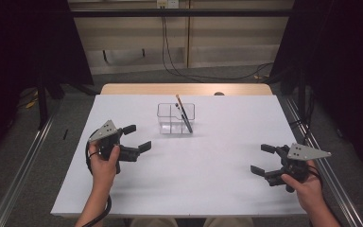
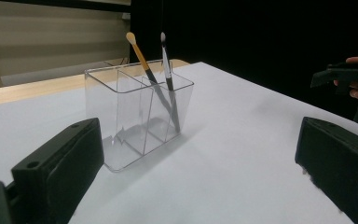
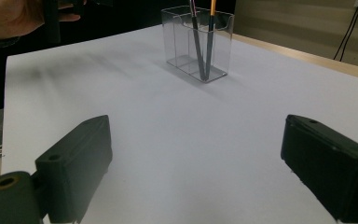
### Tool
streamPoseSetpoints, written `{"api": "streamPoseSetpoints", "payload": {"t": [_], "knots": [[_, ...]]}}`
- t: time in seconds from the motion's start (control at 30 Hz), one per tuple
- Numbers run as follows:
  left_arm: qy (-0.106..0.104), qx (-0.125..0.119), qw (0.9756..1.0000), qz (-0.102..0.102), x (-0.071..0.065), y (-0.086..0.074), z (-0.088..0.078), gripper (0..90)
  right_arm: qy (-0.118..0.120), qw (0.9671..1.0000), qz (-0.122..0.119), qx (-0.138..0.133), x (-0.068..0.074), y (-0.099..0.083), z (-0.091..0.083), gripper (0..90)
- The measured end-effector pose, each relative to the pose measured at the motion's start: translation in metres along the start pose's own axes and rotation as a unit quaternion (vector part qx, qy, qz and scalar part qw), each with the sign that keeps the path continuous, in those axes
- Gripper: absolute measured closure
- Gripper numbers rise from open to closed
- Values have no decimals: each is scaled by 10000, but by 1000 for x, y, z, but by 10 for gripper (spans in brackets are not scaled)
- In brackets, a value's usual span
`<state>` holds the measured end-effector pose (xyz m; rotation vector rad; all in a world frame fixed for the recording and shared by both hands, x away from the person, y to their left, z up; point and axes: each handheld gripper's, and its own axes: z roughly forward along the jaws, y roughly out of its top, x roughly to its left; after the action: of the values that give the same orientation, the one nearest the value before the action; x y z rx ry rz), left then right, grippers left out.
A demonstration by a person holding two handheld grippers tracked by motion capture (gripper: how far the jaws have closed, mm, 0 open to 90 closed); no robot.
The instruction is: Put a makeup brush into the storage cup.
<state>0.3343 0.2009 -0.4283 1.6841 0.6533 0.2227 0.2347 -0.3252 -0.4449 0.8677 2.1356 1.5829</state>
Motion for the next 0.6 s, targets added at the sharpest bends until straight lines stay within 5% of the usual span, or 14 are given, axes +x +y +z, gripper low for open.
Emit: {"api": "streamPoseSetpoints", "payload": {"t": [0.6], "knots": [[-10, 18, 10000, 62, 0, -6, -17, 11, -2, 10000, -15, -16, 0, 0, -1, 86]]}}
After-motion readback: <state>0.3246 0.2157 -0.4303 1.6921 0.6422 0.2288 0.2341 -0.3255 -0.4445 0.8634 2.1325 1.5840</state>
